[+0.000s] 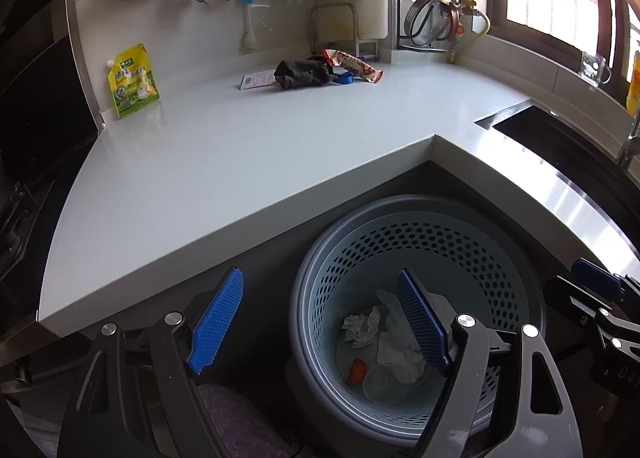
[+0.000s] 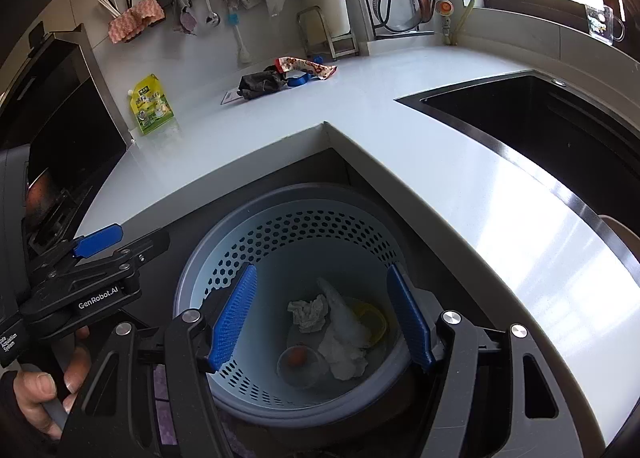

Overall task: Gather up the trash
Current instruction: 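Open both tools to drop the bag and paper into the basket, then move both open tools back to the counter toward the wrapper and cloth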

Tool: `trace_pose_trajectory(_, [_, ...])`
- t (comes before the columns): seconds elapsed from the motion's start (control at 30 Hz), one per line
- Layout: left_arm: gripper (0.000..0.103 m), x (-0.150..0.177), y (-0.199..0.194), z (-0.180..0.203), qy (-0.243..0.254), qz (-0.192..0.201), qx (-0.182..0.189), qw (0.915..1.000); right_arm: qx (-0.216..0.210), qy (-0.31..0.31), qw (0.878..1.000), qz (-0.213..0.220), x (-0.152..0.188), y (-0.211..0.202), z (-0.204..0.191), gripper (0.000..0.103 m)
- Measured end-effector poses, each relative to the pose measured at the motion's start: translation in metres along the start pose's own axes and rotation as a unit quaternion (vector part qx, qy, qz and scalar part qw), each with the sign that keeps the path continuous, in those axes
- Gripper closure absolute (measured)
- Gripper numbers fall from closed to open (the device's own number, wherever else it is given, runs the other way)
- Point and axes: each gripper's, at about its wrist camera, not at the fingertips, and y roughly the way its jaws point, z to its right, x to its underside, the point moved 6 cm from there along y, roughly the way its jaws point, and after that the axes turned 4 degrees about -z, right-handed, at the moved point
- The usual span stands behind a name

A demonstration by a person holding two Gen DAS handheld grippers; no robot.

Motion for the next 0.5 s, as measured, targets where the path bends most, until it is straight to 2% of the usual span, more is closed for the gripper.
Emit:
trace_pose_trajectory(0.2, [0.021, -0.012, -0.004, -0.008, -0.014, 0.008, -0.002, 0.9999, -0.003, -0.009, 1.000, 0.005, -0.012, 0.001, -0.002, 0.038])
trace_pose_trajectory(0.33, [0.020, -0.029, -0.009, -0.012, -0.018, 0.022, -0.003, 0.9996, -0.016, -0.011, 1.000, 0.019, -0.033, -0.004, -0.004, 0.038])
trace_pose_trajectory(0.5, [0.016, -0.058, -0.018, -0.011, -0.015, 0.048, -0.007, 0.9987, -0.009, -0.024, 0.999, 0.041, -0.065, -0.008, -0.002, 0.036])
